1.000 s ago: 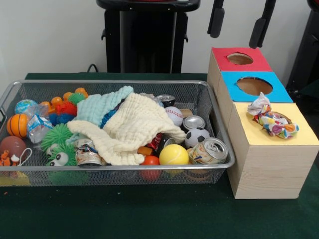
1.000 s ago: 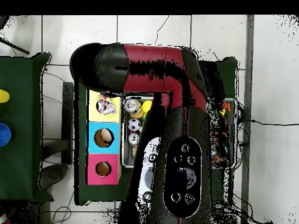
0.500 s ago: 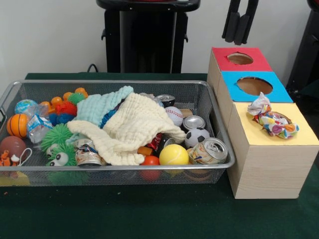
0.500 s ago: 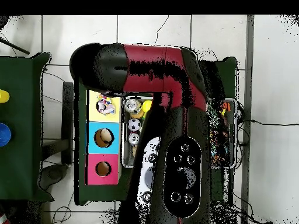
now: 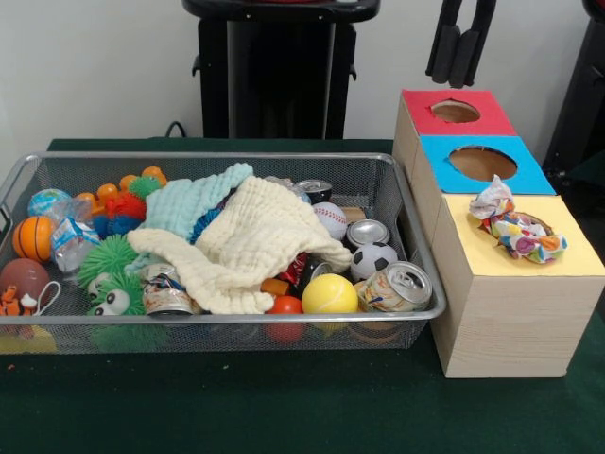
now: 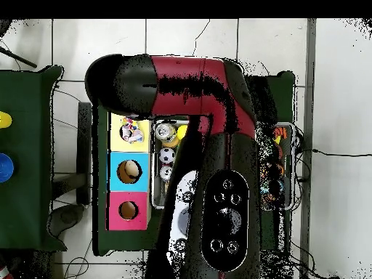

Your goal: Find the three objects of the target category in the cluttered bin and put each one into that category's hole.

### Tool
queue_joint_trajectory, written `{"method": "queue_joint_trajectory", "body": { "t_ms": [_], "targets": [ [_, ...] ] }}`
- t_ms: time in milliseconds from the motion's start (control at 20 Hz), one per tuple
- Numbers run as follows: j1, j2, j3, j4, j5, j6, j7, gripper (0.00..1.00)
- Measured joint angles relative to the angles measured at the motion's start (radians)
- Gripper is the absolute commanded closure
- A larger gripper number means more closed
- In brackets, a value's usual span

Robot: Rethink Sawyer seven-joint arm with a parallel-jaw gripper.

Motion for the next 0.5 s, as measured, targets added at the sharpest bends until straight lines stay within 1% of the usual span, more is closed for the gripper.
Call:
{"method": "queue_joint_trajectory", "body": {
  "t_ms": [500],
  "targets": [
    [0.017,0.007,0.0,0.008,0.0,-0.008,0.0,1.0]
  ]
}}
